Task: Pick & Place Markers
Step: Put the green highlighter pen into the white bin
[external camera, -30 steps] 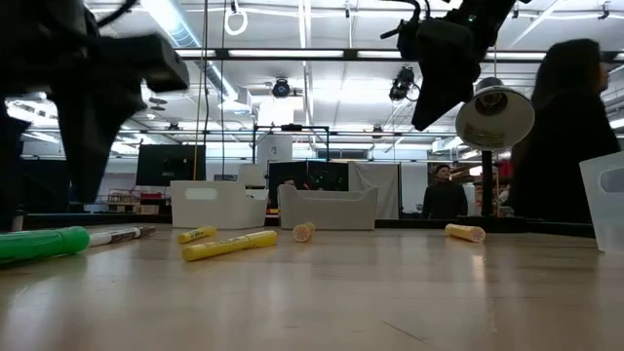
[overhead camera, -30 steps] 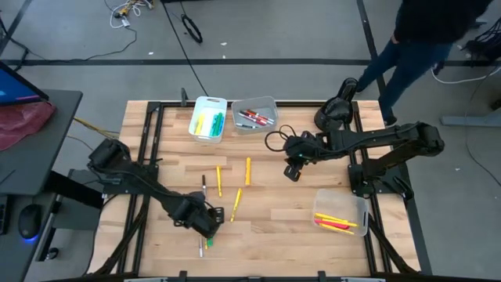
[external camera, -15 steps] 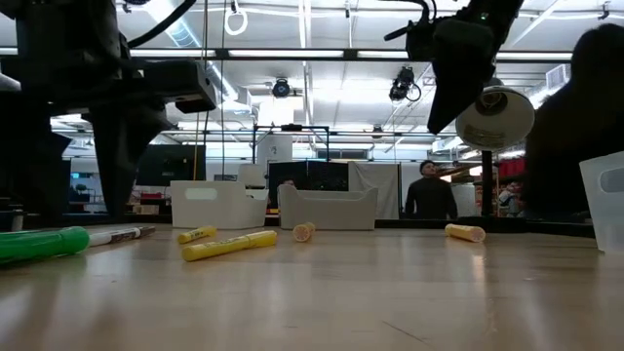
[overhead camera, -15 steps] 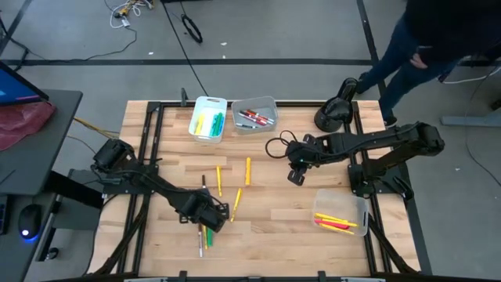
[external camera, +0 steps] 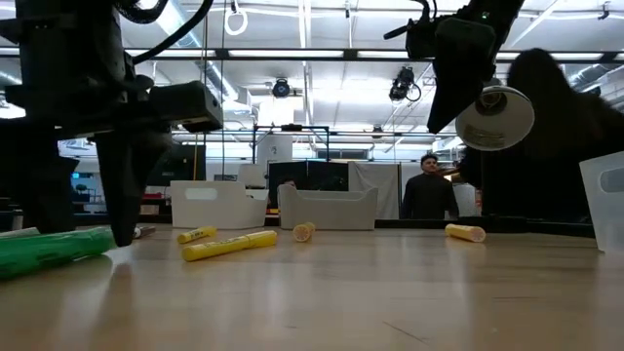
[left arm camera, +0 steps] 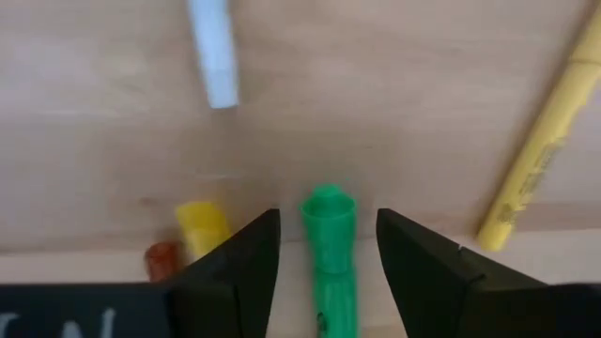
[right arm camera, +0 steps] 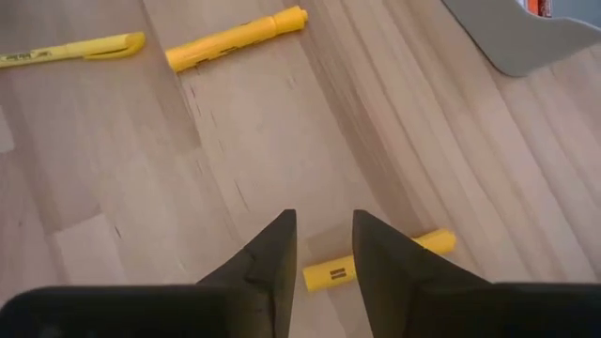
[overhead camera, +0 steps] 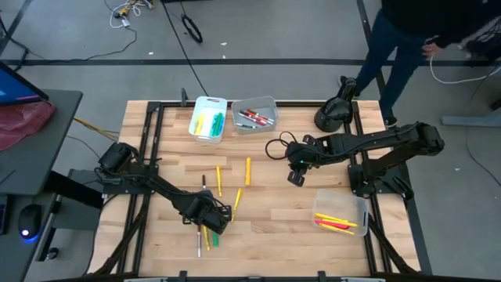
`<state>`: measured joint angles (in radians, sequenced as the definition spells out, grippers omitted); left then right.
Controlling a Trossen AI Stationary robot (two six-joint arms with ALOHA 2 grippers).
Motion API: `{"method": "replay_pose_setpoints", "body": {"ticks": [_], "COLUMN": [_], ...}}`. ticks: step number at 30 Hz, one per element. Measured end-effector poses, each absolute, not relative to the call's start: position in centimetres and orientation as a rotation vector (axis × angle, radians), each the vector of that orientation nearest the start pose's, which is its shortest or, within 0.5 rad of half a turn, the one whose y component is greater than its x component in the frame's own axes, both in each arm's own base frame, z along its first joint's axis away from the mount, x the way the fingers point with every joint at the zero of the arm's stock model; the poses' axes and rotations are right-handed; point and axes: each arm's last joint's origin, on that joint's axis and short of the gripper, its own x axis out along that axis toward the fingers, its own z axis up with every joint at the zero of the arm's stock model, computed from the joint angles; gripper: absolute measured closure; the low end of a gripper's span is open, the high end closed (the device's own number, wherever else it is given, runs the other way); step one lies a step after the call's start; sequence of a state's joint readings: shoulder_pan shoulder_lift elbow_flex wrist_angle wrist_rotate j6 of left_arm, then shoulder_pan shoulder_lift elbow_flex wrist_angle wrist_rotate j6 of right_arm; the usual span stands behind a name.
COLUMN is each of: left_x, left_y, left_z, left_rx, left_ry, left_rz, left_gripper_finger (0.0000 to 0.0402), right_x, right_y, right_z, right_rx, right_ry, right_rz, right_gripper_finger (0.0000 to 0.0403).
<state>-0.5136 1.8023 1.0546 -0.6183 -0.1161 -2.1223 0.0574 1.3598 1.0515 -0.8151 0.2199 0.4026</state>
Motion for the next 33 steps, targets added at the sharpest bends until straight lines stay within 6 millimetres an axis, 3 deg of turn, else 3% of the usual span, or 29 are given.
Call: {"method": "replay_pose_setpoints", "body": {"ticks": [10,16,24,29,33], "left_x": [28.2,28.2,28.2,27.9,27.5], "left_y": [-15.5,-15.4,-14.7,-12.8,-9.5], "left_z": [13.2,13.2,14.2,17.3,21.1], "left_rx": [-1.289,-1.267,-1.242,-1.201,-1.105], "left_ry": [1.005,0.967,0.839,0.736,0.635], "left_rz": [1.100,1.105,1.092,1.060,1.012], "left_gripper_finger": [0.0278,0.0334,0.0340,0.0340,0.0340], "right_x": [25.7,25.7,25.7,25.7,25.7], "right_y": [0.8,0.8,0.8,0.8,0.8], "right_z": [25.8,25.8,25.8,25.8,25.8], "right_rx": [0.203,0.202,0.202,0.202,0.204], "right_ry": [1.067,1.070,1.070,1.070,1.070], "right_rz": [-0.366,-0.366,-0.365,-0.366,-0.367], "right_gripper_finger": [0.0295,0.0295,0.0295,0.0295,0.0295]}}
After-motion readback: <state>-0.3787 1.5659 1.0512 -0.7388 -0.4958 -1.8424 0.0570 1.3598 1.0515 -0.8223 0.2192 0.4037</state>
